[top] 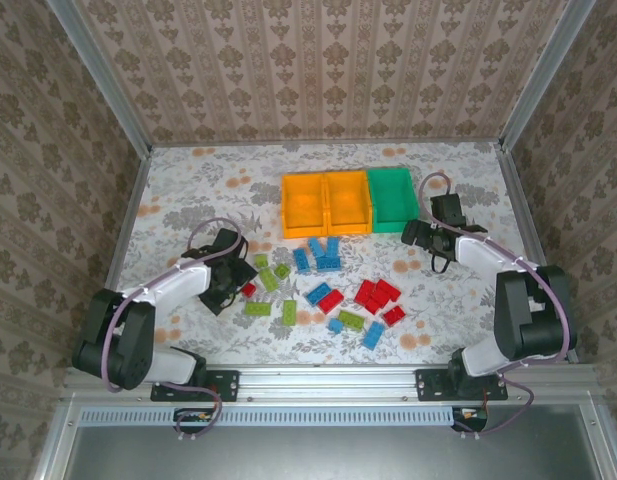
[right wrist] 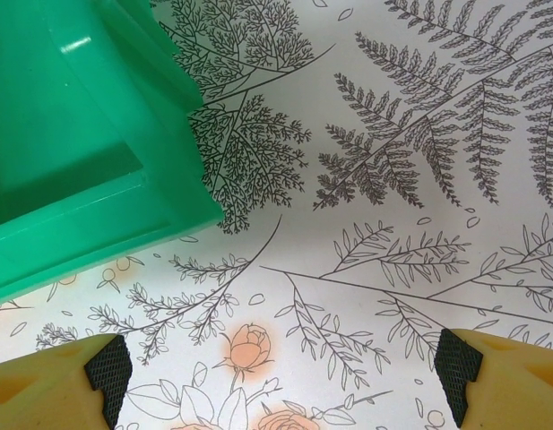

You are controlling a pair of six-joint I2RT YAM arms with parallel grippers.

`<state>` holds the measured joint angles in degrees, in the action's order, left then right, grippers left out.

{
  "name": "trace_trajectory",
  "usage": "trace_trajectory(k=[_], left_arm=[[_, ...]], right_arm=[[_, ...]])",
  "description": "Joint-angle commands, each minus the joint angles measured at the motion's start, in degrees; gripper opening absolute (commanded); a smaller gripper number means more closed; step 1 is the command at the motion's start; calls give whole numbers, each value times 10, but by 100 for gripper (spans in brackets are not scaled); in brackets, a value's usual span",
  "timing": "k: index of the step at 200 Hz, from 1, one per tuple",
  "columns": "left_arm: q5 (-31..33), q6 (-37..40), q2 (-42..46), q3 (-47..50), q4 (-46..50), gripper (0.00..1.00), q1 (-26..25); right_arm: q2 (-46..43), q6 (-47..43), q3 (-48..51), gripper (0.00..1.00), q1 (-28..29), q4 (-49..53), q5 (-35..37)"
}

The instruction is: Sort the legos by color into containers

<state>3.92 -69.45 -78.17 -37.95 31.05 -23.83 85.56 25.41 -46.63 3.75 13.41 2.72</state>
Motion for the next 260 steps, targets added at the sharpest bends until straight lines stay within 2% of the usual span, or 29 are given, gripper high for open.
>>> trace_trajectory(k=[1, 50, 103, 171, 199, 224, 260], left_arm=[[-14, -1, -11, -2, -13, 95, 4], [-11, 5, -15, -5, -19, 86, 10], [-11, 27, -16, -7, -33, 71, 31], [20, 79, 16, -45, -17, 65, 40], [31, 124, 21, -92, -11, 63, 34], [38, 180, 8, -147, -25, 63, 15], [34, 276, -47, -240, -70, 63, -20]], right_arm=[[-20, 9, 11, 91, -1, 5, 1], [-44, 9, 28, 91, -1, 13, 7], [-74, 9, 42, 92, -1, 23, 12], [-98, 8, 50, 93, 9, 25, 2], [-108, -4, 45, 95, 47, 31, 3], [-113, -3, 35, 94, 103, 56, 28], [-126, 19, 43, 94, 172, 59, 38]])
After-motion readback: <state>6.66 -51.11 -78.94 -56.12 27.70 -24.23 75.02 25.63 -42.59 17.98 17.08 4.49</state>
